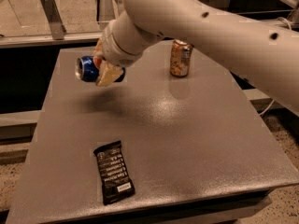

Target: Move pepsi can near orange can

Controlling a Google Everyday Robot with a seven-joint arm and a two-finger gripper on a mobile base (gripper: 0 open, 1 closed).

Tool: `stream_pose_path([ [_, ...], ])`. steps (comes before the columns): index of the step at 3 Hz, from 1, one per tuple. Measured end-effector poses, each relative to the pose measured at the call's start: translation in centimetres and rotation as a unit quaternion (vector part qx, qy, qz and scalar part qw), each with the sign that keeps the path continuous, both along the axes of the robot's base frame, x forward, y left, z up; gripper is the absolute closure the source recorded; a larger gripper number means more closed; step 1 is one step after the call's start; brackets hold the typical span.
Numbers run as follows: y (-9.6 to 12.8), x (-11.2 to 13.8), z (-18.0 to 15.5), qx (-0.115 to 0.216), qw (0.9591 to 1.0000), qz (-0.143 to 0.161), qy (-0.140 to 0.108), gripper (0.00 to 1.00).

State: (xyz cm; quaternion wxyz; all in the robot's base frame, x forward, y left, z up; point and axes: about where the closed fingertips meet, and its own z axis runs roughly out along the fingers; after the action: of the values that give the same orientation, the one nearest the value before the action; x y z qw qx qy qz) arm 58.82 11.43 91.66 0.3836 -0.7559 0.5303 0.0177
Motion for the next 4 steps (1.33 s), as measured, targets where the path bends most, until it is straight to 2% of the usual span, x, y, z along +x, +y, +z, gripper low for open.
stream_pose_path([
  [1,-3.6,-1.6,0.3,0.060,0.9974,-0.038,0.013,1.00],
  [2,-7.0,-2.2,0.3,0.121,0.9895,-0.077,0.021,1.00],
  [4,-12.4,-2.4,0.5,0.222,0.9644,-0.144,0.016,1.00],
])
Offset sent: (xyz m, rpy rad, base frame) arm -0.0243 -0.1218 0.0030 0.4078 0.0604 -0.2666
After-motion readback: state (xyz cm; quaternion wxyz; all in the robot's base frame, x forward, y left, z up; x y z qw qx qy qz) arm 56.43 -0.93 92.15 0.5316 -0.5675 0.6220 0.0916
